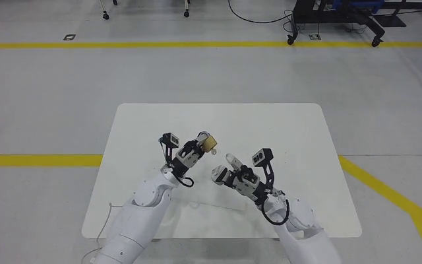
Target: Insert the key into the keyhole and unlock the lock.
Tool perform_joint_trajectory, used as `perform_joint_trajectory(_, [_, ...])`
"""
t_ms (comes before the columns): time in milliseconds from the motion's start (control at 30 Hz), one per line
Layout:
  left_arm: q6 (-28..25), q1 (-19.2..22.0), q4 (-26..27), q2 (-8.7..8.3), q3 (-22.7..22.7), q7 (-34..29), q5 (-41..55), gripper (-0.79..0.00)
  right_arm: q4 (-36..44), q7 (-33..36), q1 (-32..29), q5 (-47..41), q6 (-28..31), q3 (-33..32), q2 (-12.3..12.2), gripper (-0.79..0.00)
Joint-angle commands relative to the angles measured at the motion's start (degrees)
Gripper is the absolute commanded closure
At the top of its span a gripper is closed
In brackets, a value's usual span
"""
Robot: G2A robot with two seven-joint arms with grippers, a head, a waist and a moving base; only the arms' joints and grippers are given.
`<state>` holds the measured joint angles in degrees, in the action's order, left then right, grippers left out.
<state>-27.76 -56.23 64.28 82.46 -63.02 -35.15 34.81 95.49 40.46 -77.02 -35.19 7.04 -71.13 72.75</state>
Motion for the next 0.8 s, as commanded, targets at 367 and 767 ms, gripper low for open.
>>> perform_joint_trajectory(367, [-1.73, 1.2, -1.96, 0.66, 1.28, -6.42, 2.13, 0.0, -2.5, 0.47, 1.95, -4.74, -5.48, 0.66, 0.13, -0.357])
perform_joint_trajectory(767, [-2.52, 0.38, -1.68, 0.32, -0.47, -8.43, 2.25, 0.0, -1.95, -1.41, 1.77, -4.3, -6.36, 0.82, 0.11, -0.286])
